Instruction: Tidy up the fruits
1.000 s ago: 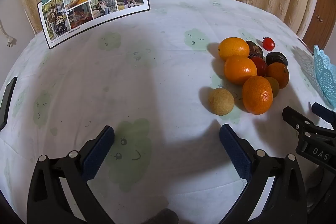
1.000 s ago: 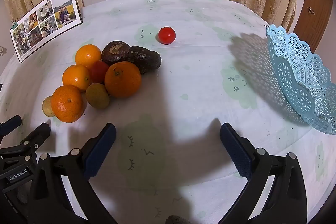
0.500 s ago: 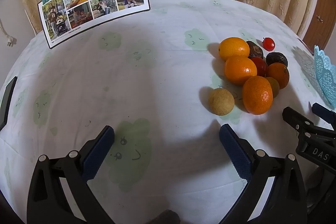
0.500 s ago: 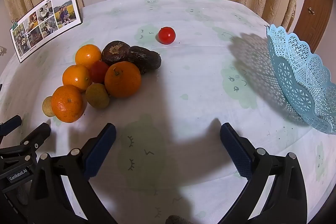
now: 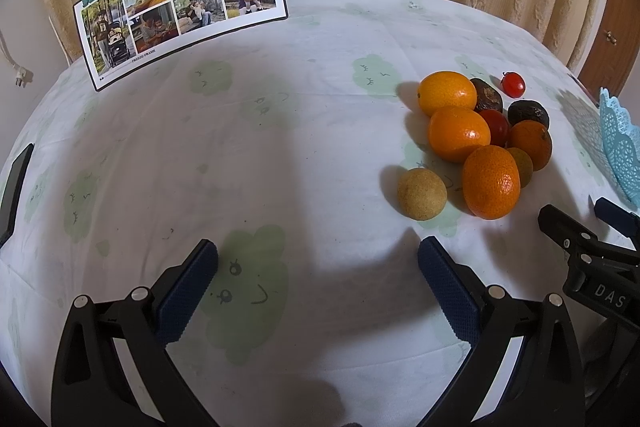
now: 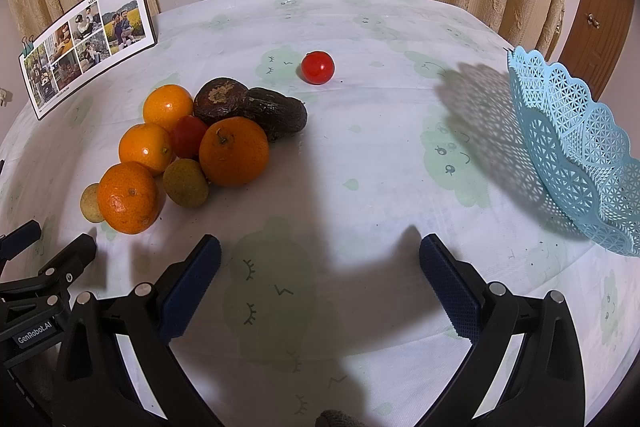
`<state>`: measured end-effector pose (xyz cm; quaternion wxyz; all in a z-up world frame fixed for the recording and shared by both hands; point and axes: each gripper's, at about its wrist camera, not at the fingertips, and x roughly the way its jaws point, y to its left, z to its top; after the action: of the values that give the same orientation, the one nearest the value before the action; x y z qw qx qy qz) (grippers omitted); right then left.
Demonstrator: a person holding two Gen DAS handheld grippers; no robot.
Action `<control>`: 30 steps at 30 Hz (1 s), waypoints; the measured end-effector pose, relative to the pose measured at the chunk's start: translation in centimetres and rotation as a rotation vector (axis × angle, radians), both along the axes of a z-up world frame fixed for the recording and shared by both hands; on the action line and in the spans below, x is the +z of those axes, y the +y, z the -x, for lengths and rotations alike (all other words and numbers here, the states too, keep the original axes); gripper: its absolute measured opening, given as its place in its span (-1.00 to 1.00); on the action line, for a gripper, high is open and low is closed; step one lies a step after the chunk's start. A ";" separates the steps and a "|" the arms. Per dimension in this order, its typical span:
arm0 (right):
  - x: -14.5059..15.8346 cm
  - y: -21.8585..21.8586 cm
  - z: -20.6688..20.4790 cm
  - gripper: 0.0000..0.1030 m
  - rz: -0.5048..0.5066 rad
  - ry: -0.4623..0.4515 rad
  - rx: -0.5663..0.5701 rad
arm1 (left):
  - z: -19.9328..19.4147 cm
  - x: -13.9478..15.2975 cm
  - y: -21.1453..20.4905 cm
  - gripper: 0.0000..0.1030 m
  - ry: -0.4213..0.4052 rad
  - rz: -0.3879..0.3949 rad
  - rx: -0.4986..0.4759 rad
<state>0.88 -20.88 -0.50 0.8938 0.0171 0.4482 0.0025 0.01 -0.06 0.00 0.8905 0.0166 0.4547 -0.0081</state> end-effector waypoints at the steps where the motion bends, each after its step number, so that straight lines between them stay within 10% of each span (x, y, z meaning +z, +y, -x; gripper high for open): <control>1: 0.0 0.0 0.0 0.96 0.000 0.000 0.000 | 0.0 0.0 0.0 0.91 0.000 0.000 0.000; 30: -0.1 0.2 0.2 0.96 0.001 0.012 0.048 | 0.4 0.1 0.2 0.91 0.001 0.004 -0.002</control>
<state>0.69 -20.71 -0.56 0.8908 0.0061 0.4537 0.0235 -0.36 0.12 0.07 0.8902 0.0154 0.4552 -0.0099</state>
